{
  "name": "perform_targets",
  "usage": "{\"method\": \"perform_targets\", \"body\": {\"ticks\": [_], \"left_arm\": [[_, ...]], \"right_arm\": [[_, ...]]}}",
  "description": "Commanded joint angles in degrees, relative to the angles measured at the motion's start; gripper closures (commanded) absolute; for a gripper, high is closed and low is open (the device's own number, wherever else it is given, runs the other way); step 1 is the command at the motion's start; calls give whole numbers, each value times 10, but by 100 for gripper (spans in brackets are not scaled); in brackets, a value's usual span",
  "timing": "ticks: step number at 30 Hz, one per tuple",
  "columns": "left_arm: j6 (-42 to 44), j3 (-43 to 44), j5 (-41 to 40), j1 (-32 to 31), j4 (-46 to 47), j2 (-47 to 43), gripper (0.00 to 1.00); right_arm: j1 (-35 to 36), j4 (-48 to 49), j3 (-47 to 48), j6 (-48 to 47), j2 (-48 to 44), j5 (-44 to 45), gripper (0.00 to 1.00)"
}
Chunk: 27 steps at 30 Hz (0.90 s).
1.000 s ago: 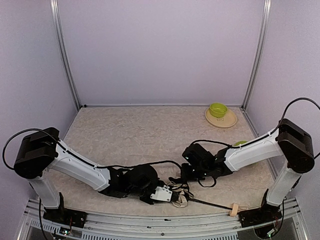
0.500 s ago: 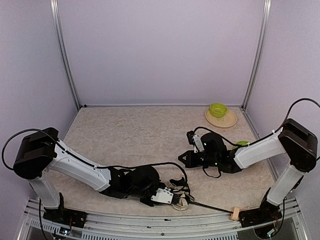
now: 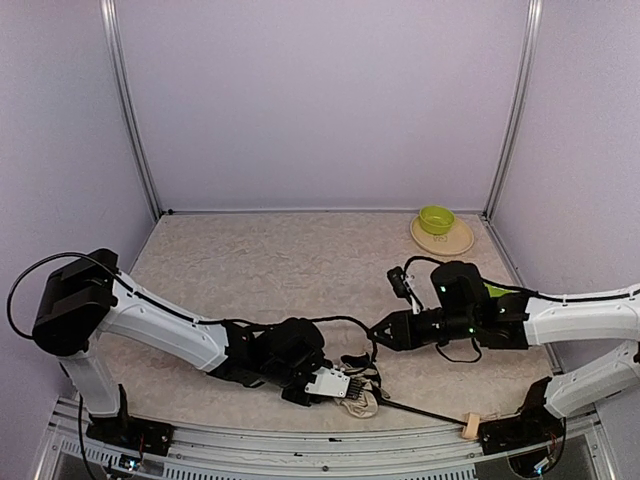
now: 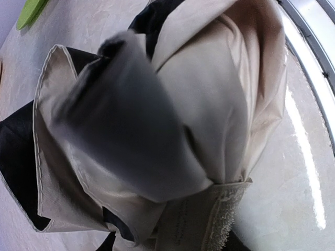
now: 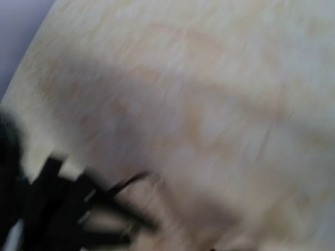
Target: Put away the umbrella
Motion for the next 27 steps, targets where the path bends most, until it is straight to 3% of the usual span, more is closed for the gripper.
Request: {"method": "perform_targets", "body": {"ticks": [1, 7, 10, 15, 22, 27], "left_arm": [[-70, 18, -23, 7, -109, 68, 91], [-132, 3, -97, 12, -125, 82, 93], [-176, 25, -113, 24, -158, 94, 93], [-289, 75, -104, 31, -203, 105, 93], [-385, 102, -96, 14, -218, 119, 93], [-421, 120, -81, 17, -226, 129, 92]], "right_arm": [[66, -166, -4, 127, -66, 87, 67], [79, -467, 10, 291, -120, 199, 62], [74, -530, 1, 335, -194, 256, 61], [75, -427, -24, 337, -232, 251, 58], [76, -86, -56, 312, -78, 156, 48], [89, 43, -69, 373, -7, 145, 45]]}}
